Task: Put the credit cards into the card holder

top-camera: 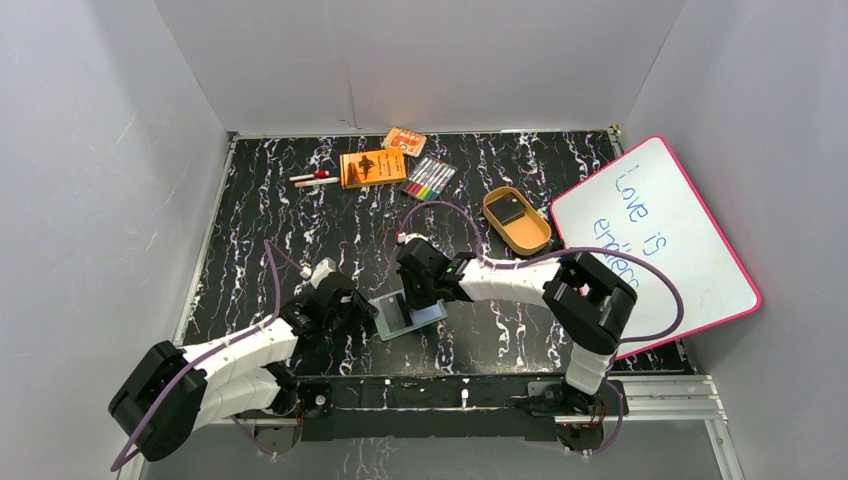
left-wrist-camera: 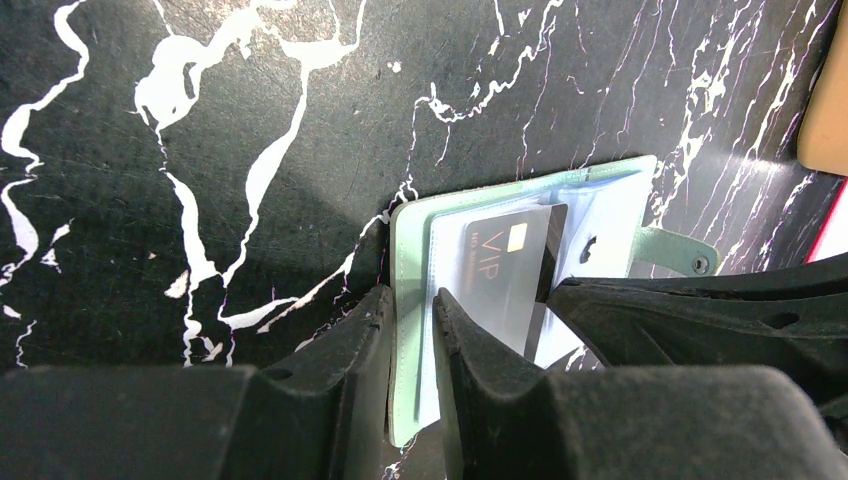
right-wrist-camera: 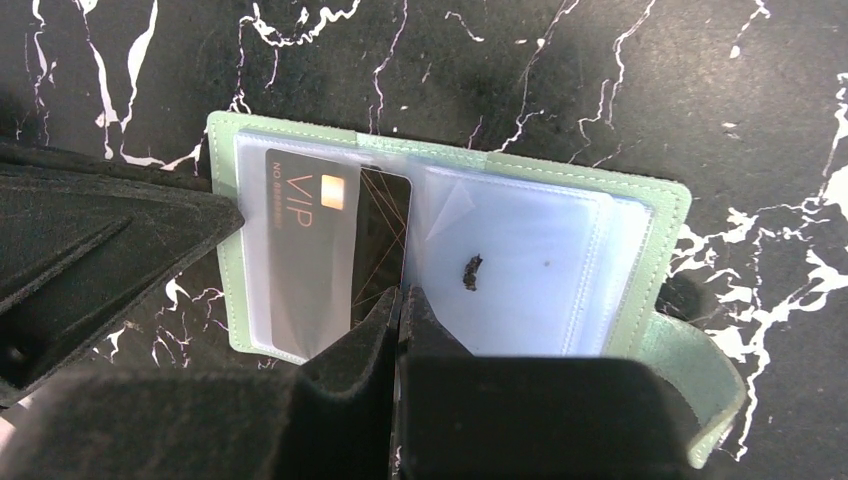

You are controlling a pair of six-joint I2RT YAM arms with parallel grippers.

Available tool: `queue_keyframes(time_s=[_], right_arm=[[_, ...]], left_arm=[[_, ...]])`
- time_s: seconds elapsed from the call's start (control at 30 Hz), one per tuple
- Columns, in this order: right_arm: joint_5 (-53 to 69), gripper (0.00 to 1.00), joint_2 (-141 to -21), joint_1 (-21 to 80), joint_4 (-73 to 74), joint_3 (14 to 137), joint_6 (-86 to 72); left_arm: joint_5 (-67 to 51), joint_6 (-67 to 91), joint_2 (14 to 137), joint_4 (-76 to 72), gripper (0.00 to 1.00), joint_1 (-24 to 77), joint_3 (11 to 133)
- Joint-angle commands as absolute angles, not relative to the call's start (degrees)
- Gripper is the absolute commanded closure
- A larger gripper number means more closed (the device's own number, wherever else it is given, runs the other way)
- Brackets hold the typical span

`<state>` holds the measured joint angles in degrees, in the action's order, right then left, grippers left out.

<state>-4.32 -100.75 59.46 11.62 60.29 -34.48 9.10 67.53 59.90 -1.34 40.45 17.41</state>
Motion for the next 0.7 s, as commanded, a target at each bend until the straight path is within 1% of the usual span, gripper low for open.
queue_keyframes(time_s=[0.0, 0.2, 0.47, 0.67], right_arm=[[-2.72, 0.93, -101.47, 60.01, 9.89, 62.68, -33.92], [-1.97, 0.93, -101.99, 60.12, 9.52, 62.91, -34.12], [2.93, 0.93, -103.39, 60.24, 7.32, 62.94, -34.94], [1.36, 0.93, -101.34, 60.16, 8.56, 62.95, -35.29]], left_arm=[[9.25, 67.33, 59.68, 0.68, 0.8, 40.17, 16.92], [9.1, 67.42, 59.6, 0.56, 0.8, 40.16, 16.79], [8.97, 67.52, 59.77, 0.31, 0.8, 40.17, 16.61], [9.51, 67.48, 58.97, 1.34, 0.8, 40.16, 16.83]])
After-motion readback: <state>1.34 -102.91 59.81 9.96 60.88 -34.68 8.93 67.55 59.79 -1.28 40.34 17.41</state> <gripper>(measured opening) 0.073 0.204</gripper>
